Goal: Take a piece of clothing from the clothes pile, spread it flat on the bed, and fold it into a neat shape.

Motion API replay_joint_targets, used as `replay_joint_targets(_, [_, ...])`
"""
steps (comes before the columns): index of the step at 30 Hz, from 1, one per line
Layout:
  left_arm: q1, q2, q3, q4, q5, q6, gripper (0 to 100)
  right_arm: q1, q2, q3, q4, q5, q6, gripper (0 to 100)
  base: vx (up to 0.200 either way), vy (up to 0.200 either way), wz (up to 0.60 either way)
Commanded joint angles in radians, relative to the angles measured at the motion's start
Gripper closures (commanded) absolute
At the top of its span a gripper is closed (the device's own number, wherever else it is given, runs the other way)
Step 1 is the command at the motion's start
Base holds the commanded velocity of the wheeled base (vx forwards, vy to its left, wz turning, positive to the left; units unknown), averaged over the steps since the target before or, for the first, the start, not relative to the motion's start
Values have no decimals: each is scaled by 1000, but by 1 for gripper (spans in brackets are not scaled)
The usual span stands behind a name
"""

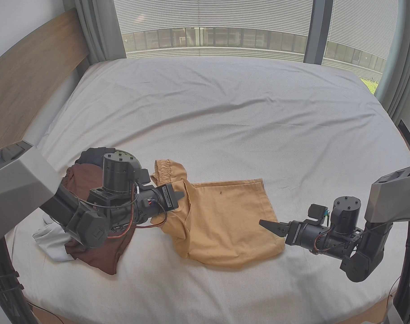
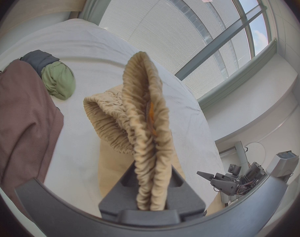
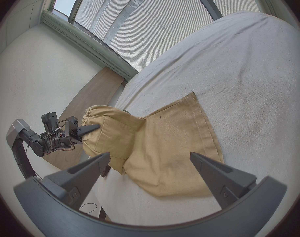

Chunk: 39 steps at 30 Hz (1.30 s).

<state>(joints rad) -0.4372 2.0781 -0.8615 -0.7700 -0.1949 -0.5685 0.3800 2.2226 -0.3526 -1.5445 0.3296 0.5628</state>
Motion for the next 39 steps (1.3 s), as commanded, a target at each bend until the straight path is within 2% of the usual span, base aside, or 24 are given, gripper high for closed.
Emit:
replay_joint_targets(1, [-15,11,-28,14,0,-1,100,-12,-21,-2,0,8,0,0,0,0,0])
replay_joint_targets(10, [-58,43,-100,49,26,-2,100,-33,-26,-6,0,16,0,0,0,0,0])
replay_joint_targets(15, [-97,79,-159,51,37,-53,100,-61,-26,-17,0,16,0,0,0,0,0])
replay_joint_targets(20, [-136,108,-212,60,46,-57,100,-78,-24,-25,0,16,0,0,0,0,0])
replay_joint_targets(33, [-207,178,-370,202,49,-76,100,-131,-24,-63,0,16,19,0,0,0,0])
replay_joint_targets(39, [-225,246,-449,230,81,-76,100,-141,-24,-68,1,16,20,0,0,0,0])
